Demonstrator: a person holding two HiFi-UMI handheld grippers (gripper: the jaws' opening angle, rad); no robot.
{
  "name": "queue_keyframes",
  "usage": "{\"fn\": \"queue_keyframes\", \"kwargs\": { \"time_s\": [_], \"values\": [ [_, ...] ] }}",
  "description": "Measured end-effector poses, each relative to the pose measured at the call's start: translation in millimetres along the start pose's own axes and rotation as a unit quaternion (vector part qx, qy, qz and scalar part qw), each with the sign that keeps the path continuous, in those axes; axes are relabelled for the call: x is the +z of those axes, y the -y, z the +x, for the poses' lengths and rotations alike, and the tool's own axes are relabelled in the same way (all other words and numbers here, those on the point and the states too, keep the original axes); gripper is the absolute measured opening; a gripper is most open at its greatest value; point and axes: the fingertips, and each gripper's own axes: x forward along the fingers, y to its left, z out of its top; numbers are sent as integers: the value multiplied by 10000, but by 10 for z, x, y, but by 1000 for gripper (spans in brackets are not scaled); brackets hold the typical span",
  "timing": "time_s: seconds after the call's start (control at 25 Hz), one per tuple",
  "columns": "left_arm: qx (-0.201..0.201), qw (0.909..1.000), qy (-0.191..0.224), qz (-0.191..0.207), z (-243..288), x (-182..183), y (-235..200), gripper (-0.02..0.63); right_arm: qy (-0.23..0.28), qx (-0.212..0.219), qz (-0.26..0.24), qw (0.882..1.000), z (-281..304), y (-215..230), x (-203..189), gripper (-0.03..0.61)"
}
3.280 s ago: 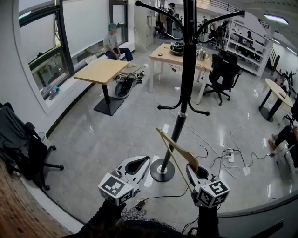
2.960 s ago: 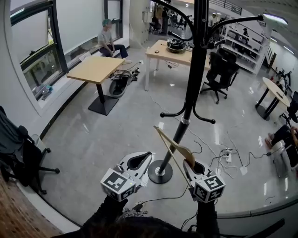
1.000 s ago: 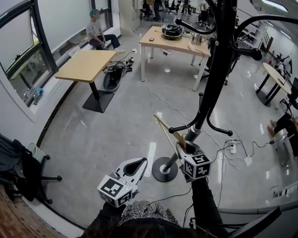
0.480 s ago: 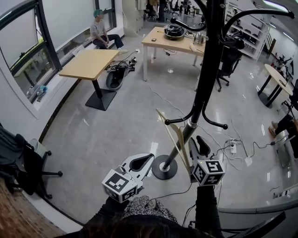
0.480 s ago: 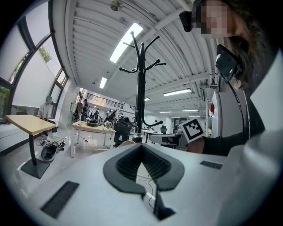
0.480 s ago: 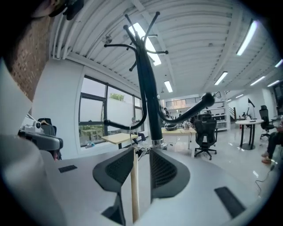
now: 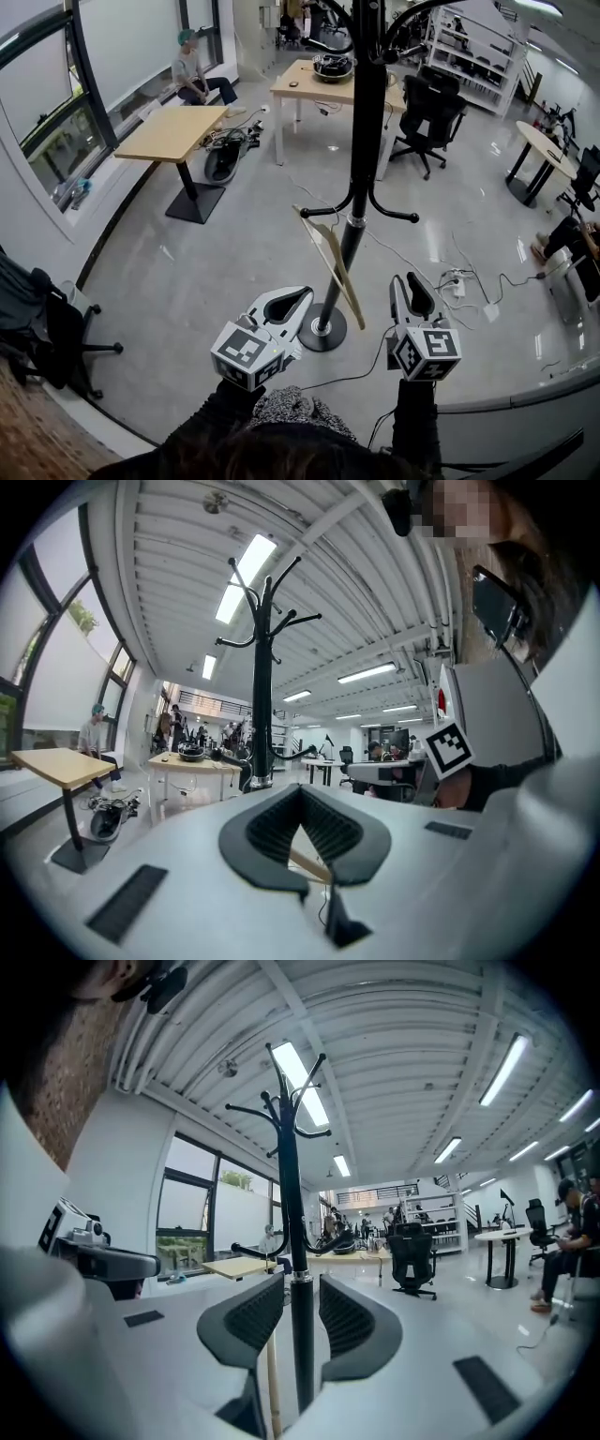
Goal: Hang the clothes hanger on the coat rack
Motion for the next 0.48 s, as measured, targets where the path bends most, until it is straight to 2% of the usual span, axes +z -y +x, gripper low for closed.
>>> {"fn": "queue_keyframes", "kwargs": {
  "time_s": [0.2,0.48],
  "values": [
    [123,9992,207,331,-63,28,410,9,-33,11,-234,9997,-576,63,2,106],
    [248,9984,247,453,-230,-16,952,9,-64,330,-246,9991,-1258,-7,-104,106]
  ]
}}
